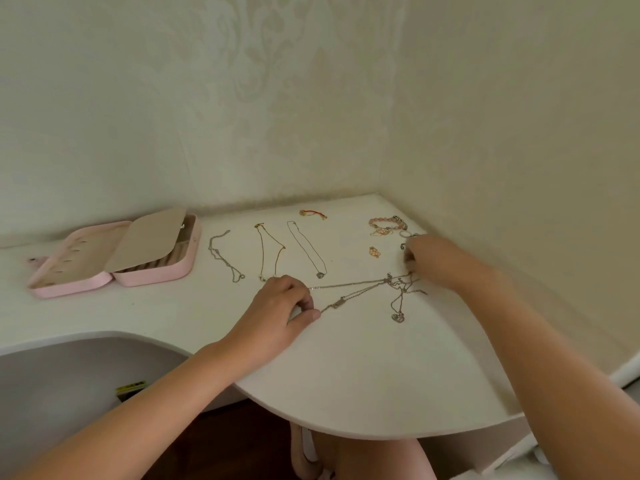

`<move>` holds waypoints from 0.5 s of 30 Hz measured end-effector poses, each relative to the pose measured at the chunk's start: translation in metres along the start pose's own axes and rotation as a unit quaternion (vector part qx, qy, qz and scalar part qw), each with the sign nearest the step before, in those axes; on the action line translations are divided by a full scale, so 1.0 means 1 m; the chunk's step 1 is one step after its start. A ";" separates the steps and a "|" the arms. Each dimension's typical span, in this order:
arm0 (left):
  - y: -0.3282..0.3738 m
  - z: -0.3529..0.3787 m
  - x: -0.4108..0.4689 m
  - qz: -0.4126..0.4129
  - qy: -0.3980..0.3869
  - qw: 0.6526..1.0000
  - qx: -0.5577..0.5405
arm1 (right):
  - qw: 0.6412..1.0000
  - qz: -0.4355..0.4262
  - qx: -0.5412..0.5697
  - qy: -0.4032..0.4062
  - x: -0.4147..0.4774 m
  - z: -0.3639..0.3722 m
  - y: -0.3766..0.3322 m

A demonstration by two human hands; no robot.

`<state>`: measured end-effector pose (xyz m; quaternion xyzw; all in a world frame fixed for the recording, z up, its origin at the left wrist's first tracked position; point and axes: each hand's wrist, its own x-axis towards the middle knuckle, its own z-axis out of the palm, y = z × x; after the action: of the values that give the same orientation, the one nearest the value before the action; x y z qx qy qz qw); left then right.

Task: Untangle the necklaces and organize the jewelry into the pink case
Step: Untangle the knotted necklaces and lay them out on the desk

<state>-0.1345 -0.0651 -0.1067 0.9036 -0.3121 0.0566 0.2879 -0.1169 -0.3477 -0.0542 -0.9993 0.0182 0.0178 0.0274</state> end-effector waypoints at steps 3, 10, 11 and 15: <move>-0.002 0.002 0.004 0.009 -0.019 1.000 0.018 | 0.971 -0.107 0.207 -0.042 -0.010 -0.011 -0.033; 0.014 -0.010 0.021 -0.106 0.023 0.965 -0.239 | 0.934 -0.199 0.273 -0.116 -0.014 -0.002 -0.073; 0.017 -0.012 0.026 -0.121 0.026 0.950 -0.285 | 0.924 -0.198 0.299 -0.128 -0.013 -0.004 -0.071; 0.025 -0.020 0.047 -0.171 -0.001 0.886 -0.431 | 0.804 -0.212 0.524 -0.185 -0.005 -0.022 -0.054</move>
<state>-0.1108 -0.0949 -0.0643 0.7298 -0.1466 -0.1342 0.6541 -0.1187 -0.2944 -0.0292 -0.7898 -0.1930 0.1838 0.5524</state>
